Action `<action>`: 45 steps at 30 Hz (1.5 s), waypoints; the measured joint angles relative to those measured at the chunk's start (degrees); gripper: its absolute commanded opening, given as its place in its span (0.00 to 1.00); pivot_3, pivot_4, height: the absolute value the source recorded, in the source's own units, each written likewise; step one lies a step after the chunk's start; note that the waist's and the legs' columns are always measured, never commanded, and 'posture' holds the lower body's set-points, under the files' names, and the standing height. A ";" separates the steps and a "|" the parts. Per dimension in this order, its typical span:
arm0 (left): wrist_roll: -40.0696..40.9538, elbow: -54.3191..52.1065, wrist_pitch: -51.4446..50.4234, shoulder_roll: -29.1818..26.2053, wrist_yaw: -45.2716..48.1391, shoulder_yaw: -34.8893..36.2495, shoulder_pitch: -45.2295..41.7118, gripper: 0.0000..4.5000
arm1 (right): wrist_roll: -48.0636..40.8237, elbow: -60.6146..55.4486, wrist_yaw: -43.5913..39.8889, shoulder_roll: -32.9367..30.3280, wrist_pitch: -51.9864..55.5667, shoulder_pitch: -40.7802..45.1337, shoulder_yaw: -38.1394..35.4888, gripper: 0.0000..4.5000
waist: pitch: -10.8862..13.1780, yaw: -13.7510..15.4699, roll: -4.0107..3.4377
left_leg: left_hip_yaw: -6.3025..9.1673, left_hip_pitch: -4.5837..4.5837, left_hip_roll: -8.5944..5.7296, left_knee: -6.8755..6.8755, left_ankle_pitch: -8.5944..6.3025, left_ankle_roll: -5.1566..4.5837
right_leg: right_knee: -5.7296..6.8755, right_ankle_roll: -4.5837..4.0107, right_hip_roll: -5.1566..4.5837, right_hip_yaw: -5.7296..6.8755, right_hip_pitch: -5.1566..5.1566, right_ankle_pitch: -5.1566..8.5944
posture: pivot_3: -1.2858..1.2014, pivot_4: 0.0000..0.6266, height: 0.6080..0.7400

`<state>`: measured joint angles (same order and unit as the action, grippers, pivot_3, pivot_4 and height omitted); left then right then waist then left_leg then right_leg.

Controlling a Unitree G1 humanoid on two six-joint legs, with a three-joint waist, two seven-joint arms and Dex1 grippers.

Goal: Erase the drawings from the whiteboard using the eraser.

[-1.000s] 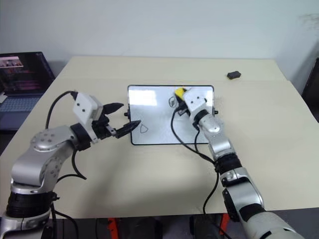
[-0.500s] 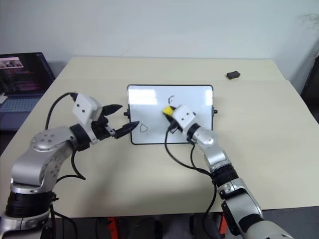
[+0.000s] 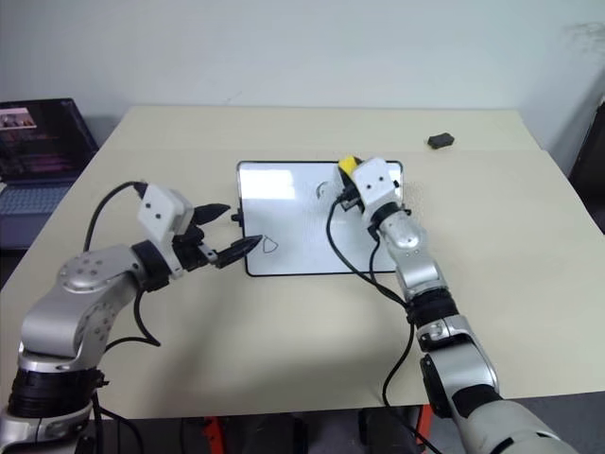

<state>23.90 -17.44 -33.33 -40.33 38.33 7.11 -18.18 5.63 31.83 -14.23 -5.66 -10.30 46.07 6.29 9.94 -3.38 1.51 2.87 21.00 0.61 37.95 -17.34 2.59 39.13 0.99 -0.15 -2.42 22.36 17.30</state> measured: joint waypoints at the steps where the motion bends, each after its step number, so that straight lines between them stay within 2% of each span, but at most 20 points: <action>1: 0.01 -0.04 0.00 0.00 0.00 0.00 0.02 1.00 | 0.03 -0.36 -0.38 0.54 0.47 -0.32 0.54 0.22 | 0.00 0.00 0.00 | 0.01 -0.03 0.00 0.00 0.00 0.00 | 0.03 0.00 0.00 0.01 -0.02 0.00 | 0.52 0.24 1.00; 7: 0.03 -0.07 -0.03 0.00 0.00 0.00 0.06 1.00 | 0.25 -3.84 -4.64 2.67 3.55 -3.64 5.42 0.22 | 0.00 0.01 0.00 | 0.01 -0.06 -0.01 0.02 0.00 0.00 | 0.05 0.00 0.00 0.00 -0.05 0.00 | 0.52 0.24 1.00; 16: 0.03 -0.18 -0.03 0.00 0.00 -0.01 0.23 1.00 | 0.38 -9.78 -11.25 1.56 10.75 -6.51 9.65 0.22 | 0.00 0.30 -0.01 | 0.06 -0.05 -0.01 0.03 0.00 0.00 | 0.02 0.00 0.00 0.04 -0.06 0.00 | 0.52 0.24 1.00; 18: 0.04 -0.36 -0.04 0.00 0.00 -0.02 0.34 1.00 | 0.11 -10.56 -10.38 1.51 10.75 -6.81 8.93 0.22 | 0.01 0.32 -0.01 | 0.07 -0.03 -0.02 0.03 0.00 0.00 | 0.01 0.00 -0.01 0.04 -0.05 0.00 | 0.52 0.24 1.00; 24: 0.11 -0.48 -0.15 0.00 -0.08 0.01 0.73 1.00 | -1.92 -14.58 -3.65 0.93 8.22 -3.78 0.71 0.22 | 0.02 0.42 -0.02 | 0.06 0.05 -0.02 0.00 0.00 0.01 | -0.08 0.00 -0.01 0.05 0.00 0.00 | 0.52 0.24 1.00; 29: 0.37 -1.26 -0.49 0.00 -0.25 0.64 2.54 1.00 | -2.71 -15.99 -3.24 0.41 8.50 -2.98 -0.65 0.22 | 0.02 0.27 -0.02 | 0.06 0.07 -0.01 -0.04 -0.01 0.00 | -0.10 0.00 -0.01 0.05 0.01 0.00 | 0.52 0.24 1.00; 35: 1.57 -3.61 -2.23 0.20 -1.72 3.62 5.62 1.00 | -10.12 -26.26 -10.49 -1.35 18.28 -10.45 -0.59 0.22 | 0.02 0.67 -0.02 | 0.09 0.14 -0.03 0.00 -0.02 -0.01 | -0.14 0.00 -0.04 0.06 0.01 0.00 | 0.52 0.24 1.00; 40: 6.52 -6.53 -3.62 7.39 -6.67 12.14 13.17 1.00 | -18.96 -42.06 -18.75 -10.69 33.87 -22.99 -0.60 0.22 | 0.02 1.54 -0.01 | 0.14 0.20 -0.02 0.00 -0.07 -0.04 | -0.22 0.02 -0.07 0.11 0.01 0.02 | 0.52 0.24 1.00; 45: 6.79 -7.16 -2.12 8.66 -7.22 13.07 19.19 1.00 | -20.93 -48.57 -19.89 -13.38 36.18 -29.27 -0.62 0.22 | 0.03 1.58 -0.03 | 0.15 -0.01 -0.03 0.01 -0.05 -0.03 | -0.12 0.02 -0.05 0.10 -0.13 0.02 | 0.52 0.24 1.00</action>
<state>30.69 -24.60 -35.45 -31.66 31.10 20.18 1.01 -15.30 -16.74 -34.12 -19.04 25.88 16.79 5.67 9.97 -1.80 1.49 3.01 20.99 0.58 37.95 -17.40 2.56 39.02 1.01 -0.19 -2.31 22.23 17.32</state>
